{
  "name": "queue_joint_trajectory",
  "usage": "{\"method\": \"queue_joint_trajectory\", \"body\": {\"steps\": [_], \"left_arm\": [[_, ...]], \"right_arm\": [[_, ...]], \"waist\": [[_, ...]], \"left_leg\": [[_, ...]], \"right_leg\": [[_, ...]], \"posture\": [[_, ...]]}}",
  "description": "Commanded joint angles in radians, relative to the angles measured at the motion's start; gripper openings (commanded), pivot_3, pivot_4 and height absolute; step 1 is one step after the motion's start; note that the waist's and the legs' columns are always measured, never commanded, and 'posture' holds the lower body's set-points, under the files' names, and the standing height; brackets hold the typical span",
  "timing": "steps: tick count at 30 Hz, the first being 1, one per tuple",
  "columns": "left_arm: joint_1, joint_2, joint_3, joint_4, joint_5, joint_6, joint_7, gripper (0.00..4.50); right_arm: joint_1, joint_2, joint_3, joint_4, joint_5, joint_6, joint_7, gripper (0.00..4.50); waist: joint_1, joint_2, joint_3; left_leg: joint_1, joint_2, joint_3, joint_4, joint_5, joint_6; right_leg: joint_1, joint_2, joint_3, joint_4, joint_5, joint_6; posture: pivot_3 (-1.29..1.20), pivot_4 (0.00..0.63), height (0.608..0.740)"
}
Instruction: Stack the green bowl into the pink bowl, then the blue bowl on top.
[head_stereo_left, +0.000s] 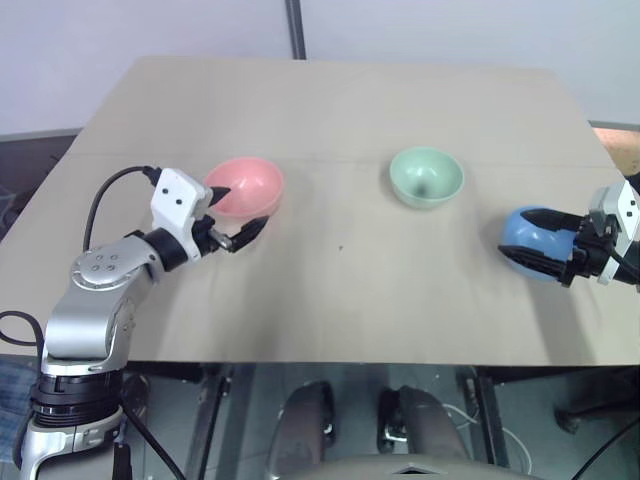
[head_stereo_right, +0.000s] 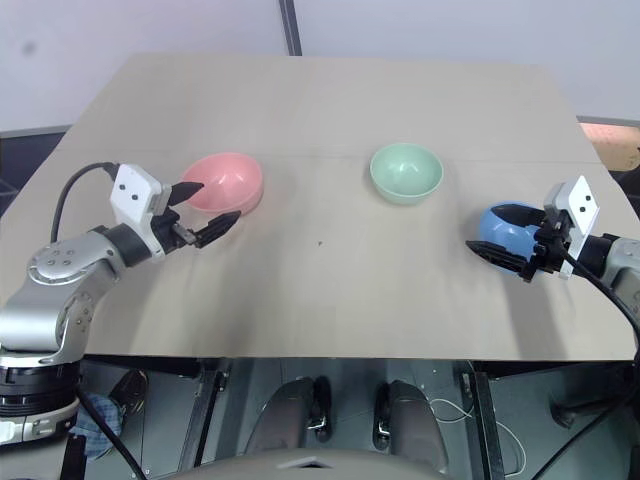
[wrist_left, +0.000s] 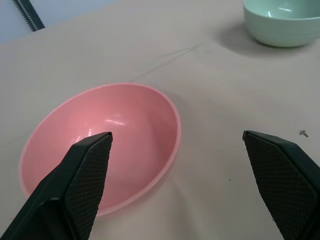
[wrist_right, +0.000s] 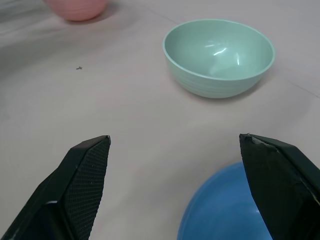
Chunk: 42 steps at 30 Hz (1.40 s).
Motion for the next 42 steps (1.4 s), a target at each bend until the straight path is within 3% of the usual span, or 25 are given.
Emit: {"method": "queue_joint_trajectory", "body": {"steps": [1, 14, 22, 28, 37, 41, 42], "left_arm": [[-0.020, 0.014, 0.036, -0.021, -0.002, 0.006, 0.017, 4.41], [-0.079, 0.056, -0.083, 0.069, 0.088, 0.021, -0.019, 4.41], [-0.263, 0.044, -0.234, 0.347, 0.220, -0.091, -0.070, 4.41], [-0.386, 0.046, -0.338, 0.485, 0.285, -0.189, -0.204, 4.41], [-0.439, 0.031, -0.376, 0.584, 0.330, -0.264, -0.288, 4.41], [-0.440, 0.019, -0.370, 0.567, 0.318, -0.258, -0.309, 3.52], [-0.440, 0.019, -0.369, 0.566, 0.319, -0.259, -0.312, 2.91]], "right_arm": [[-0.027, 0.004, -0.015, -0.036, 0.028, 0.010, -0.009, 4.50], [-0.077, 0.018, 0.014, -0.021, 0.016, 0.009, -0.019, 4.50], [-0.087, 0.035, 0.028, -0.023, 0.014, 0.006, -0.030, 4.50], [-0.097, 0.037, 0.045, -0.062, 0.014, -0.027, -0.005, 4.50], [-0.079, 0.053, 0.039, -0.157, 0.103, 0.020, 0.020, 4.50], [-0.076, 0.051, 0.038, -0.159, 0.110, 0.027, 0.021, 4.50], [-0.076, 0.050, 0.038, -0.157, 0.110, 0.026, 0.023, 4.50]], "waist": [[0.000, 0.000, 0.000], [0.000, 0.000, 0.000], [0.000, 0.000, 0.000], [0.000, 0.000, 0.000], [-0.001, 0.000, 0.000], [0.000, 0.000, 0.000], [0.000, 0.000, 0.000]], "left_leg": [[0.000, 0.000, 0.000, 0.000, 0.000, 0.000], [0.000, 0.000, 0.000, 0.000, 0.000, 0.000], [0.001, 0.000, 0.000, 0.001, 0.000, 0.000], [0.000, 0.000, 0.001, 0.002, 0.000, 0.000], [0.000, 0.000, 0.000, 0.003, 0.000, 0.000], [-0.002, 0.000, -0.001, 0.004, 0.000, 0.000], [-0.002, 0.000, -0.001, 0.005, 0.000, 0.000]], "right_leg": [[0.000, 0.000, 0.000, 0.000, 0.000, 0.000], [0.000, 0.000, 0.000, 0.000, 0.000, -0.001], [0.001, 0.000, 0.000, 0.001, 0.000, -0.001], [0.000, 0.001, 0.000, 0.001, 0.001, -0.001], [0.000, 0.001, 0.000, 0.001, 0.001, -0.001], [0.000, 0.001, -0.001, 0.002, 0.001, -0.001], [0.000, 0.001, -0.001, 0.002, 0.001, -0.001]], "posture": [[0.00, 0.150, 0.739], [0.00, 0.150, 0.739], [0.00, 0.150, 0.739], [0.00, 0.150, 0.739], [0.00, 0.150, 0.739], [0.00, 0.150, 0.739], [0.00, 0.150, 0.739]]}}
